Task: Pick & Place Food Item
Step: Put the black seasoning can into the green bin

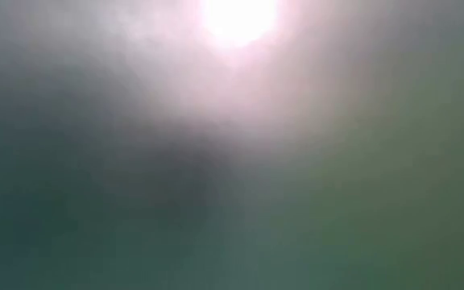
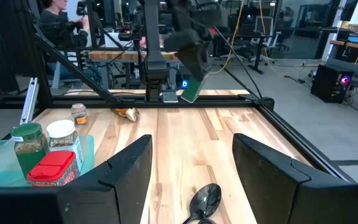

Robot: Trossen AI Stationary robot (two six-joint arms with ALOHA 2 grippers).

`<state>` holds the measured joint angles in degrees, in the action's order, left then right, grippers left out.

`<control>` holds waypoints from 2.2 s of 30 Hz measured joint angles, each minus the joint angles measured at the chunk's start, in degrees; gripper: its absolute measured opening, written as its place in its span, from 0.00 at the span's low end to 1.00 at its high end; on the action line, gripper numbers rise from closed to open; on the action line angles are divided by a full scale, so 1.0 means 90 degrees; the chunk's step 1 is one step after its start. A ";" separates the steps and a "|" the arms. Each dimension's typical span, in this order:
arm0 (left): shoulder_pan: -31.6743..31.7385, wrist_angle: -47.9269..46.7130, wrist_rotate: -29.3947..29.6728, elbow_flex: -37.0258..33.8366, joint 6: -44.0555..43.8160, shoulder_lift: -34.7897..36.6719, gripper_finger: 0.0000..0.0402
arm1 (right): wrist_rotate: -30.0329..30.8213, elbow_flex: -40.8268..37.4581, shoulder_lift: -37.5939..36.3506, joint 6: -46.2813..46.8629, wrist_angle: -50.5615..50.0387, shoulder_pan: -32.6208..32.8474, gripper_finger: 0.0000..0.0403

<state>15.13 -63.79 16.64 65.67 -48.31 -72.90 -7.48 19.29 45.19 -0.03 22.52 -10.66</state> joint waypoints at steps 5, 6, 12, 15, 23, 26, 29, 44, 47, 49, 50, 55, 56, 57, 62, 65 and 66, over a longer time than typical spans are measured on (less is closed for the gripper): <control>-0.1011 0.0294 0.0608 0.0000 -0.0480 -0.0002 0.66 | -0.0001 0.0000 0.0000 0.0000 0.0000 0.0000 0.55; -0.1211 0.0366 0.0725 0.0000 -0.0573 -0.0002 0.66 | -0.0001 0.0000 0.0000 0.0002 0.0000 0.0000 0.55; -0.2270 0.0763 0.1336 0.0000 -0.1184 -0.0007 0.64 | 0.0002 0.0000 0.0000 -0.0001 0.0002 0.0000 0.55; -0.2740 0.0996 0.1537 -0.0012 -0.1437 -0.0035 0.67 | 0.0000 0.0000 0.0000 0.0001 0.0001 0.0002 0.55; -0.3802 0.1424 0.2116 -0.0036 -0.2249 -0.0340 0.63 | 0.0002 0.0000 0.0000 -0.0001 0.0002 0.0000 0.55; -0.4078 0.1629 0.2160 -0.0036 -0.2434 -0.0516 0.63 | -0.0001 -0.0002 0.0000 0.0002 0.0012 0.0000 0.55; -0.4340 0.1876 0.2183 -0.0001 -0.2472 -0.0730 0.67 | -0.0001 -0.0002 0.0000 0.0002 0.0005 0.0001 0.55; -0.5229 0.2092 0.2535 0.1898 -0.1727 -0.2516 0.67 | -0.0001 -0.0002 0.0000 -0.0001 0.0005 0.0002 0.55; -0.5280 0.2104 0.2537 0.2373 -0.1486 -0.2966 0.71 | -0.0001 -0.0002 0.0000 -0.0001 0.0002 0.0002 0.55; -0.5315 0.2095 0.2536 0.2654 -0.1363 -0.3267 0.71 | 0.0000 -0.0002 0.0000 -0.0001 0.0004 0.0000 0.55; -0.5340 0.2105 0.2534 0.2776 -0.1294 -0.3404 0.71 | 0.0000 -0.0002 0.0000 -0.0001 0.0002 0.0002 0.55; -0.5476 0.2109 0.2534 0.3202 -0.1151 -0.3896 0.64 | 0.0001 -0.0002 0.0000 0.0001 0.0003 0.0002 0.55; -0.5522 0.2134 0.2534 0.3250 -0.1178 -0.3972 0.64 | 0.0002 -0.0002 0.0000 -0.0001 0.0004 0.0000 0.55; -0.5577 0.2168 0.2531 0.3267 -0.1231 -0.4050 0.64 | 0.0000 -0.0002 0.0000 0.0002 0.0001 0.0002 0.55; -0.5834 0.2429 0.2490 0.3097 -0.1494 -0.4310 0.69 | 0.0000 -0.0002 0.0000 0.0001 0.0000 0.0000 0.55; -0.5910 0.2490 0.2535 0.3082 -0.1574 -0.4501 0.71 | 0.0001 -0.0002 0.0000 -0.0001 0.0000 0.0002 0.55; -0.5926 0.2494 0.2537 0.3084 -0.1570 -0.4569 0.71 | 0.0000 -0.0002 0.0000 -0.0001 0.0000 0.0000 0.55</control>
<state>-38.21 -41.34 39.47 93.43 -62.44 -114.02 -7.47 19.27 45.19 -0.03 22.52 -10.66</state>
